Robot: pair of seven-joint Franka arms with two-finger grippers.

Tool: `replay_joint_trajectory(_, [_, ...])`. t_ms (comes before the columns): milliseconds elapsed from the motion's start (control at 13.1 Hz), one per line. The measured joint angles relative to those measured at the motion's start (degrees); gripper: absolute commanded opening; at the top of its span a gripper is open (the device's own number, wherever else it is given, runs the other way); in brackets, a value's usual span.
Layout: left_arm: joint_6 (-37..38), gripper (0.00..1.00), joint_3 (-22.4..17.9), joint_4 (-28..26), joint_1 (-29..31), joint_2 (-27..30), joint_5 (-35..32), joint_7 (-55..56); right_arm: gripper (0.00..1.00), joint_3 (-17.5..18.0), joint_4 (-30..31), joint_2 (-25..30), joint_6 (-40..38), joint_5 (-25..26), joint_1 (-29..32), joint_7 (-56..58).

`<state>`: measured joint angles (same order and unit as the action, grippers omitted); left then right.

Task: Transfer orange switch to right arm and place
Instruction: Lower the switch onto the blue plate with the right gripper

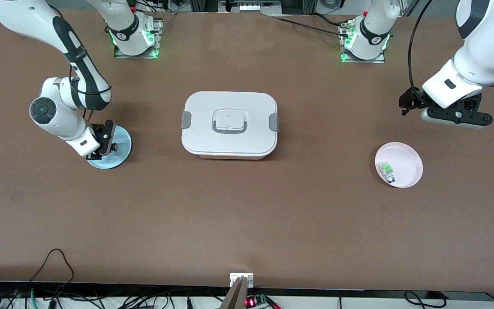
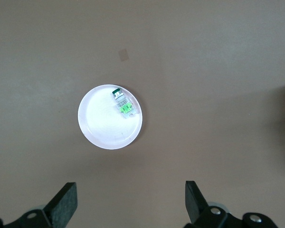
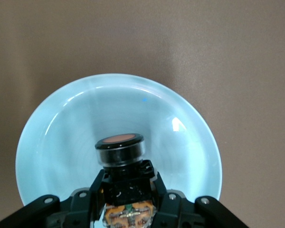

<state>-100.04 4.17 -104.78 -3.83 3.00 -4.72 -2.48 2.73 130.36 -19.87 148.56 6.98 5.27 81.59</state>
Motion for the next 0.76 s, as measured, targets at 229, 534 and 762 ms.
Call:
replay_joint_trajectory(229, [0.0, 1.00, 0.4, 0.3, -0.2, 0.0, 0.0, 0.0, 0.19, 0.0, 0.4, -0.1, 0.6, 0.0, 0.3, 0.5])
replay_joint_trajectory(534, [0.1, 1.00, 0.4, 0.5, -0.3, 0.0, 0.0, 0.0, 0.23, 0.0, 2.1, -0.8, 2.8, 0.0, 1.3, 0.7])
replay_joint_trajectory(762, [0.1, 1.00, 0.4, 0.8, -0.3, 0.0, 0.0, 0.0, 1.00, 0.0, 2.3, -1.3, 3.3, 0.0, 1.9, 0.9])
